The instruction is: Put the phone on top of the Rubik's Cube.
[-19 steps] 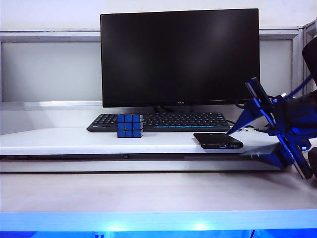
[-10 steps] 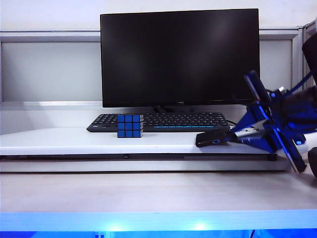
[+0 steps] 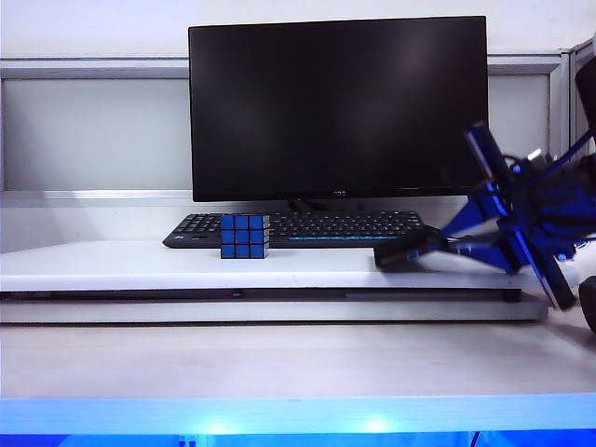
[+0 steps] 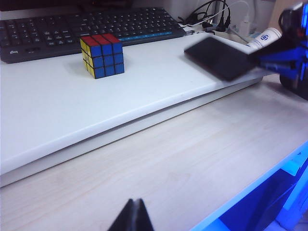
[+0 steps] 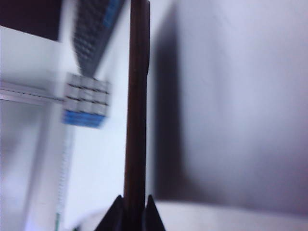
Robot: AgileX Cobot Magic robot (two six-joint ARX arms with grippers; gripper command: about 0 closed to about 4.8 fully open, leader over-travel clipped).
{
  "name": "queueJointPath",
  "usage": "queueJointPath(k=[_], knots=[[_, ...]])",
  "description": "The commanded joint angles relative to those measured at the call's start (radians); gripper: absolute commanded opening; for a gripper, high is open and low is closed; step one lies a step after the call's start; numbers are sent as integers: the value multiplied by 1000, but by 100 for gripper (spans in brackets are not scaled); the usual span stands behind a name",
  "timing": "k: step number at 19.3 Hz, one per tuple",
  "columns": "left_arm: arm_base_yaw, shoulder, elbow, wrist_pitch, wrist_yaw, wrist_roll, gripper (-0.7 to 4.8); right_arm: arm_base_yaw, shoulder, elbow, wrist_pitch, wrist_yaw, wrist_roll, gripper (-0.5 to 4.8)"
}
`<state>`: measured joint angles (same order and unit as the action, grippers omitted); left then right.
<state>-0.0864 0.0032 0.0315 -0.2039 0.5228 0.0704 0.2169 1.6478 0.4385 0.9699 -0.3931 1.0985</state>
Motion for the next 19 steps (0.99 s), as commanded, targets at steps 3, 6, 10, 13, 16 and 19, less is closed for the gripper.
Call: queueJointPath(k=[3,6,10,13,16,19], knots=[[1,0,4,-34,-17,2,-6,2,-6,16,82,-60,6,-9],[1,0,4,-34,-34,2,-5,4,-6,68,82,-108,9,-9],[1,0,3,-34,-61,3,-5,23,-6,176,33,-114,9,-9],[1,0,3,-35,-107,5,-6,49,-6,250,-59,-114,8,-9],[1,0,3,-35,-167,6,-6,81,-5,321,-98,-98,-2,-9],[1,0,3,-34,-183,8,-6,90,-3,390,-171,-96,-22,-9]])
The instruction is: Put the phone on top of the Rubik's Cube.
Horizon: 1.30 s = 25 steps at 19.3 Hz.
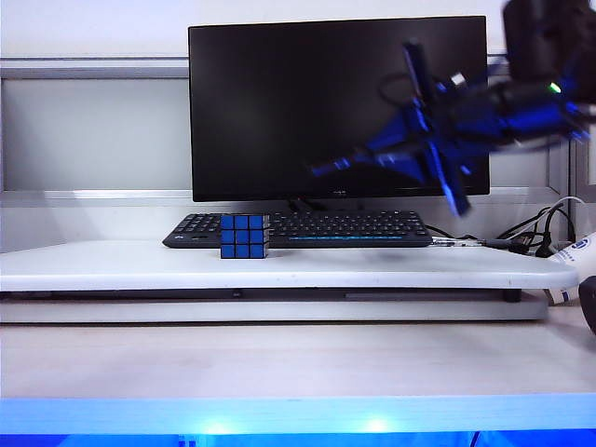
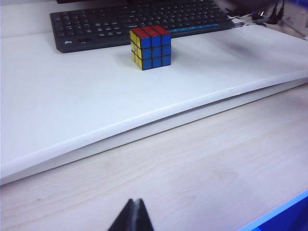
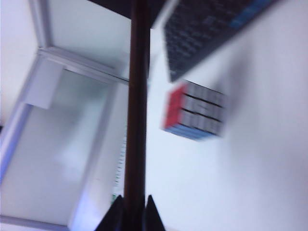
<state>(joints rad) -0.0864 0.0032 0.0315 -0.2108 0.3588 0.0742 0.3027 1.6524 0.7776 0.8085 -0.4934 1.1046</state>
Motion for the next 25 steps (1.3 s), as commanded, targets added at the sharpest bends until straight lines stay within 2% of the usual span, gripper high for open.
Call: queueJointPath(k=[1,8,14,19,25], knots=[[1,0,3,-28,-30,4,-6,5,-7,74,-32,6,-38,-9],[1,0,2,-29,-117,4,-6,19,31,173,-85,20,-40,-9],[1,0,2,-35,-173,4,-6,110,158,286,-103,24,-39,-9],[1,0,2,-36,-208,4,-6,140,257,385,-128,32,-23,-9],[1,0,2,-39,-273,4,-6,142,294,403,-131,69,-15,-9]])
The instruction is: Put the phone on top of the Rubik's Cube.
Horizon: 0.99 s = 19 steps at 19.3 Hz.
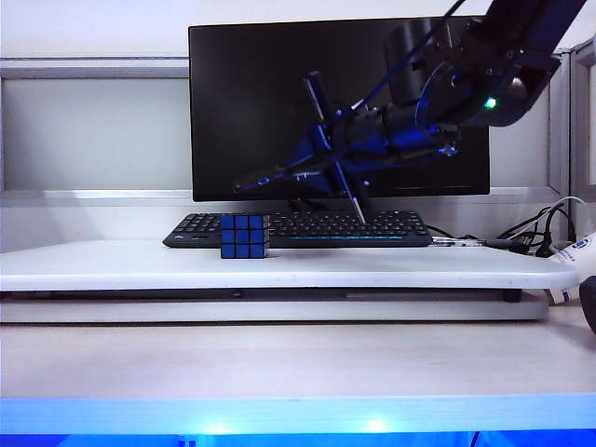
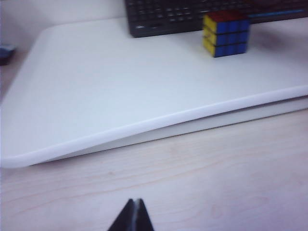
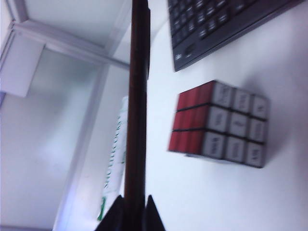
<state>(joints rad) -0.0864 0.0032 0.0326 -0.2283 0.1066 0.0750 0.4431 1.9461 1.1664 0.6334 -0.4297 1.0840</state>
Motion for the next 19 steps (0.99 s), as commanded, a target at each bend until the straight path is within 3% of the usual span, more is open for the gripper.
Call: queueJointPath(k=[1,10,19], knots=[[1,0,0,-22,-23,3,-6,2,11,17,45,5,16,-9],[1,0,0,-25,-43,3,-6,13,54,38,52,12,20,-9],[1,0,0,-26,-43,3,-5,21,124,163,3,11,42,-9]])
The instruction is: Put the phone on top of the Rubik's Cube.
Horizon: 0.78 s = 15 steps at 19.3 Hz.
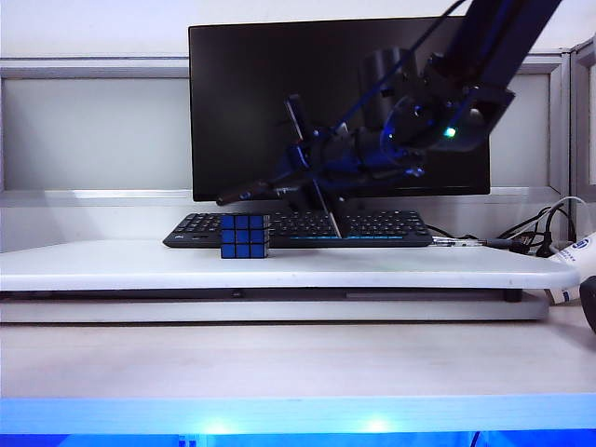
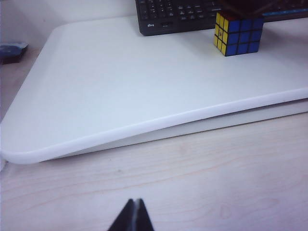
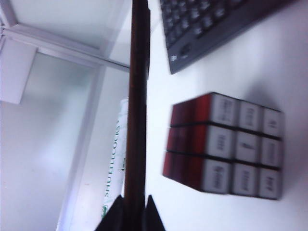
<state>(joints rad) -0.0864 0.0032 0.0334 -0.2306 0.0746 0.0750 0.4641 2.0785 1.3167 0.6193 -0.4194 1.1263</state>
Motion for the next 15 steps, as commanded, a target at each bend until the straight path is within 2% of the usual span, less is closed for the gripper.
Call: queueJointPath(k=[1,15], knots=[[1,0,-1,-23,-11,3,-6,0,-8,14,4,-1,-1,-9],[1,0,-1,-23,-11,3,-6,0,-8,14,-81,-12,1,-8]])
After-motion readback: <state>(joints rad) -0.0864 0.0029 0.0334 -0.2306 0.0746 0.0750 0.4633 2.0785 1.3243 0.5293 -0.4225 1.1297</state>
